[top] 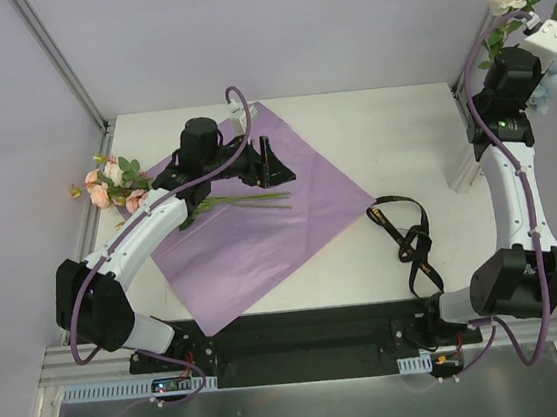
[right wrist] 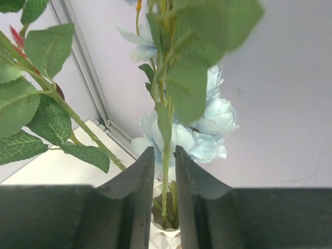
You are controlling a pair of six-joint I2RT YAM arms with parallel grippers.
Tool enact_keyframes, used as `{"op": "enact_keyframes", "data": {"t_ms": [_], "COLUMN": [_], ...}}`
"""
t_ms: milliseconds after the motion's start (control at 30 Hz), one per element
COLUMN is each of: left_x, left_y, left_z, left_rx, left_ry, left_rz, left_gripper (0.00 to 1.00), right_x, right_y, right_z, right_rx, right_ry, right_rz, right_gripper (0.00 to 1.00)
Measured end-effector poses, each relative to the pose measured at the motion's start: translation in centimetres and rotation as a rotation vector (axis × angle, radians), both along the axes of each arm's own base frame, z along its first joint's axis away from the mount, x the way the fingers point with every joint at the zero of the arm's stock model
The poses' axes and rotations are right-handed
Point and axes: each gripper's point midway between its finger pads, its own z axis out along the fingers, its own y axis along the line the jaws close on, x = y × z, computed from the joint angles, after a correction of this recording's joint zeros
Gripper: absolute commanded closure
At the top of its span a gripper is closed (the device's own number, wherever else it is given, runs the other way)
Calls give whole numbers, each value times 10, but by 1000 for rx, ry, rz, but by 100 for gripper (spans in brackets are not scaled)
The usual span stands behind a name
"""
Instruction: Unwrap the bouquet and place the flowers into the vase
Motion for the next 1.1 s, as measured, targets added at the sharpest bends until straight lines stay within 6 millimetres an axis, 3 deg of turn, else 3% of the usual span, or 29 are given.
{"op": "enact_keyframes", "data": {"t_ms": [233, 367, 567, 733, 933, 1033, 1100], "left_x": [1, 1, 1, 1, 1, 4, 9], "left_y": [2, 2, 1, 1, 2, 6, 13], "left_z": [0, 0, 0, 0, 1, 4, 7], "left_rx": [-1, -2, -3, -3, -4, -8, -15], "left_ry": [1, 2, 4, 4, 3, 1, 5], "left_rz": [3, 3, 3, 3, 6, 19, 45], "left_gripper": [32, 32, 32, 32, 32, 32, 33], "right_x": [2, 2, -16, -47, -83, -96, -97], "right_y": [2, 4, 11, 18, 32, 47, 68], "right_z": [-10, -14, -21, -7, 8, 7, 3], "right_rx": [7, 14, 52, 81, 127, 152, 161], "right_ry": [20, 35, 85, 72, 45, 56, 81], "right_rz": [16, 26, 46, 46, 73, 121, 193], "right_gripper": [52, 32, 11, 3, 3, 5, 7]}}
